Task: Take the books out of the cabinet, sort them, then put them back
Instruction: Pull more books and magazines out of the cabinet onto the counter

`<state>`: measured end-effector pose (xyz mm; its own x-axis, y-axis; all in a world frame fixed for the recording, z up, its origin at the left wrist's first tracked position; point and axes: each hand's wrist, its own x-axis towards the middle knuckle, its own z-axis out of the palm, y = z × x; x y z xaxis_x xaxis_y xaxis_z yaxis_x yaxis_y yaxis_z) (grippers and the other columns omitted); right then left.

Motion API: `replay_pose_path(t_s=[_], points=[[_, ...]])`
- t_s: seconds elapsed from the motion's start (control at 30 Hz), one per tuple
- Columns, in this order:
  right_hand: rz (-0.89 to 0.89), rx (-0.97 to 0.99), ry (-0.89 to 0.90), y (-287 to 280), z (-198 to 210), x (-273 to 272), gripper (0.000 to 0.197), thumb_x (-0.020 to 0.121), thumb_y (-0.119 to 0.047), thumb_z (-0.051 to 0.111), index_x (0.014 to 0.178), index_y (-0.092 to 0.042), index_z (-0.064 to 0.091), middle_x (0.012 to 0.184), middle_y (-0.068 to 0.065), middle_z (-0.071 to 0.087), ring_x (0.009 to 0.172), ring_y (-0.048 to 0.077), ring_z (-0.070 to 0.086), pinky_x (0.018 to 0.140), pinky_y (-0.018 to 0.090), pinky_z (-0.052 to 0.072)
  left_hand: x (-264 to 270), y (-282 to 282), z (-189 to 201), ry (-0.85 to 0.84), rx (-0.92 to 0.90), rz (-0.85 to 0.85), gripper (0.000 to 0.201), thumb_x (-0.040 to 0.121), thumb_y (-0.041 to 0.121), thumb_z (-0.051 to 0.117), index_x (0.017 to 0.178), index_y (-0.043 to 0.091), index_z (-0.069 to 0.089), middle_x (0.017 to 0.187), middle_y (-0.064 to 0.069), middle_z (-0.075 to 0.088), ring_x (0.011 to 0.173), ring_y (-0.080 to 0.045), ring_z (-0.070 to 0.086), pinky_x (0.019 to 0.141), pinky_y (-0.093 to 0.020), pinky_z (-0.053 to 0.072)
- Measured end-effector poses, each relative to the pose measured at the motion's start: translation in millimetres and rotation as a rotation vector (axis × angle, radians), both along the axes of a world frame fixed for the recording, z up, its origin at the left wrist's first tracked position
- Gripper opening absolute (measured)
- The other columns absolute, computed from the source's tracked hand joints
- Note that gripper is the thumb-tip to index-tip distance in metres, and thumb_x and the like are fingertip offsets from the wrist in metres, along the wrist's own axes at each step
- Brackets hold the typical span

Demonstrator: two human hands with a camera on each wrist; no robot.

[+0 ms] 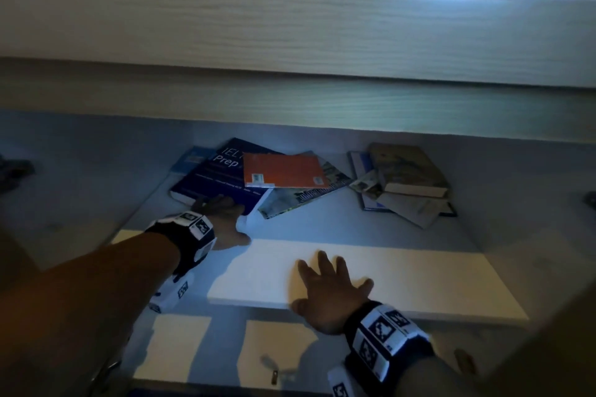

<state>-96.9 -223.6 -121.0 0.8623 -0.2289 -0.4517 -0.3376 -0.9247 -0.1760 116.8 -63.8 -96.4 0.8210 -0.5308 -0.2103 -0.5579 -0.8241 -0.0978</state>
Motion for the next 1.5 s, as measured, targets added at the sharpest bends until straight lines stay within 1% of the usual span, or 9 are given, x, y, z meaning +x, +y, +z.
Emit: replay_pose_path(t_s=[0.13,0.27,0.47,0.63,0.77,1.0,1.13,1.3,1.5], points=[[-0.023,0.012,-0.045,0,2,-1,0.078,0.098,-0.058,0.045,0.162,-0.038,0.007,0.173,-0.002,-0.009,0.159,0.034,-0.009,0.113,0.078,0.007,-54,9,-1,-0.045,-0.007,-0.1,0.071,0.08,0.07,0.048,0.137,0.029,0.039,0.137,-0.001,0.038,0.128,-0.028,0.042,0.109,-0.046,0.032],[-0.198,0.141,-0.244,-2,9,0,0.056,0.092,-0.059,0.043,0.142,-0.032,0.048,0.151,0.002,0.048,0.138,0.032,0.047,0.111,0.063,0.032,-111,33,-8,-0.08,-0.032,-0.179,0.078,0.076,0.075,0.038,0.144,0.036,0.032,0.134,0.004,0.036,0.124,-0.025,0.04,0.11,-0.048,0.025],[-0.32,0.237,-0.477,27,0,-4,0.082,0.087,-0.077,0.034,0.157,-0.037,0.018,0.143,0.01,0.059,0.127,0.036,0.058,0.108,0.053,0.042,-190,75,-24,0.056,-0.367,-0.388,0.072,0.08,0.076,0.033,0.144,0.045,0.042,0.13,0.021,0.046,0.121,-0.008,0.041,0.111,-0.04,0.029],[-0.356,0.129,-0.377,38,10,-2,0.07,0.092,-0.077,0.032,0.156,-0.049,0.022,0.152,0.015,0.043,0.138,0.04,0.041,0.11,0.057,0.034,-157,120,-32,-0.03,-0.783,0.207,0.049,0.08,0.058,0.062,0.124,0.039,0.059,0.127,0.003,0.049,0.116,-0.022,0.05,0.101,-0.039,0.047],[-0.321,0.157,-0.399,45,16,-8,0.051,0.09,-0.062,0.056,0.139,-0.05,0.049,0.149,0.003,0.043,0.136,0.035,0.043,0.113,0.056,0.033,-137,146,-40,0.583,-1.044,0.672,0.064,0.075,0.067,0.069,0.11,0.014,0.063,0.113,-0.018,0.071,0.095,-0.031,0.071,0.085,-0.047,0.059],[-0.035,0.485,-0.287,49,18,-18,0.033,0.087,-0.014,0.067,0.111,-0.035,0.072,0.115,-0.021,0.052,0.11,0.007,0.058,0.09,0.022,0.049,-155,122,-24,0.921,-1.252,0.783,0.076,0.077,0.083,0.047,0.114,0.02,0.07,0.104,-0.009,0.077,0.085,-0.024,0.072,0.064,-0.031,0.053],[-0.115,0.415,-0.423,56,2,-29,0.018,0.084,-0.035,0.062,0.079,-0.051,0.068,0.14,-0.012,0.052,0.123,0.015,0.059,0.109,0.035,0.046,-173,107,-27,1.005,-1.296,0.756,0.048,0.089,0.039,0.068,0.125,0.007,0.061,0.099,-0.021,0.076,0.077,-0.034,0.075,0.059,-0.036,0.059],[-0.404,0.571,-0.482,56,4,-50,0.042,0.083,-0.036,0.075,0.12,-0.042,0.055,0.118,-0.004,0.039,0.106,0.021,0.06,0.106,0.034,0.05,-187,120,-23,0.904,-1.386,0.693,0.033,0.087,0.025,0.074,0.115,0.011,0.064,0.093,-0.015,0.078,0.079,-0.031,0.077,0.068,-0.038,0.057],[-0.49,1.06,-0.343,71,30,-80,0.085,0.092,-0.015,0.074,0.158,-0.036,0.025,0.125,0.002,0.069,0.104,0.028,0.074,0.089,0.042,0.061,-217,156,8,0.886,-1.397,0.528,0.043,0.085,0.028,0.074,0.123,0.012,0.063,0.105,-0.013,0.077,0.096,-0.033,0.074,0.096,-0.054,0.053]])
